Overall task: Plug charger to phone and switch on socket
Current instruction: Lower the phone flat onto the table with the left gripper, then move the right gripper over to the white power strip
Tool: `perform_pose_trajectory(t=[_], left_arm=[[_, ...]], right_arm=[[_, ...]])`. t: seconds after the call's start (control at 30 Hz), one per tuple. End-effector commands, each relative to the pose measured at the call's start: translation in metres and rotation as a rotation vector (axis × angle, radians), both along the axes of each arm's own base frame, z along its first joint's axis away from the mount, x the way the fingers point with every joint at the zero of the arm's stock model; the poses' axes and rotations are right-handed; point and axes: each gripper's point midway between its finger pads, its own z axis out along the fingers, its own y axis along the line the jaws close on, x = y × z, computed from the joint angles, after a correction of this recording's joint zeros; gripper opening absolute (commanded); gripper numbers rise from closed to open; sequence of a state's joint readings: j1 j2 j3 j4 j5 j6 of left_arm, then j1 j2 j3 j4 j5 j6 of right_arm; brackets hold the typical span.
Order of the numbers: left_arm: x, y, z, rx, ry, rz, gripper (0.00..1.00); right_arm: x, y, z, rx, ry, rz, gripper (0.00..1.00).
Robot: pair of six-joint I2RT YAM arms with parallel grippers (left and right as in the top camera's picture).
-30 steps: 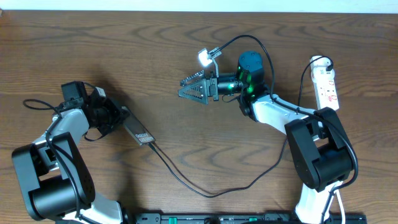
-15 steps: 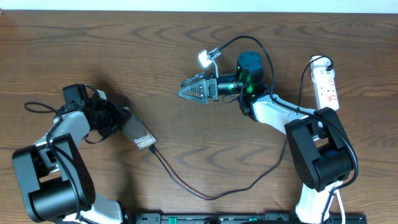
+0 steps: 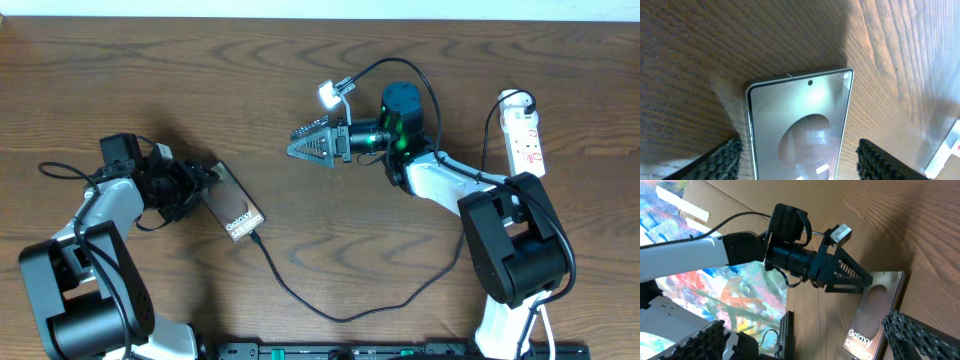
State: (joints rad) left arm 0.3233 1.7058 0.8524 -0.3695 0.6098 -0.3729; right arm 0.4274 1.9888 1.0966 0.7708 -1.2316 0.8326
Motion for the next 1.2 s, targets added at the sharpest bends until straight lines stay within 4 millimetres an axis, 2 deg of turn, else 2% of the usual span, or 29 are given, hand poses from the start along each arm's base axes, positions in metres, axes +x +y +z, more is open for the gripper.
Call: perform_pose_trajectory(t=[0.0,0.17,0.27,0.47,0.5,0.63,0.67,0.73,0.77,0.87,1.0,1.07,1.1,1.17], left_arm=[[-0.032,0.01,-0.033,0.082,0.159,0.021,0.8],[-0.043,0.01,-0.033,0.088,0.202,0.022,0.83],[-0.04,0.011,-0.019,0.104,0.162,0.018,0.83],[-0.031,0.014,0.039,0.183,-0.029,-0.024,0.84],[-0.03,0.014,0.056,0.201,-0.079,-0.02,0.84],[-0.033,0.013,0.092,0.238,-0.188,-0.01,0.84],[-0.036,0.012,0.105,0.25,-0.225,-0.007,0.84],[-0.039,0.011,0.116,0.26,-0.255,-0.004,0.84],[-0.04,0.01,0.122,0.267,-0.274,-0.003,0.84],[-0.04,0.01,0.126,0.273,-0.292,-0.001,0.84],[-0.04,0.011,0.125,0.272,-0.289,-0.001,0.84],[-0.04,0.011,0.125,0.272,-0.289,-0.001,0.84],[-0.039,0.011,0.126,0.273,-0.292,-0.001,0.84],[-0.039,0.011,0.126,0.275,-0.295,-0.001,0.84]], right_arm=[[0.0,0.0,0.008,0.009,-0.026,0.01,0.99],[0.001,-0.001,0.004,-0.001,-0.003,0.006,0.99],[0.006,-0.007,-0.005,-0.03,0.059,-0.014,0.99],[0.023,-0.017,-0.038,-0.141,0.247,-0.146,0.99],[0.025,-0.018,-0.046,-0.179,0.263,-0.182,0.99],[0.027,-0.035,-0.065,-0.34,0.283,-0.312,0.99],[0.029,-0.053,-0.067,-0.441,0.27,-0.397,0.99],[0.031,-0.081,-0.06,-0.563,0.244,-0.51,0.99],[0.031,-0.109,-0.05,-0.663,0.224,-0.62,0.99],[0.031,-0.162,-0.022,-0.79,0.172,-0.812,0.99],[0.035,-0.226,0.028,-0.796,0.084,-0.996,0.99],[0.04,-0.265,0.05,-0.783,0.072,-1.095,0.99],[0.042,-0.291,0.06,-0.782,0.079,-1.15,0.99],[0.047,-0.328,0.076,-0.77,0.074,-1.181,0.99]])
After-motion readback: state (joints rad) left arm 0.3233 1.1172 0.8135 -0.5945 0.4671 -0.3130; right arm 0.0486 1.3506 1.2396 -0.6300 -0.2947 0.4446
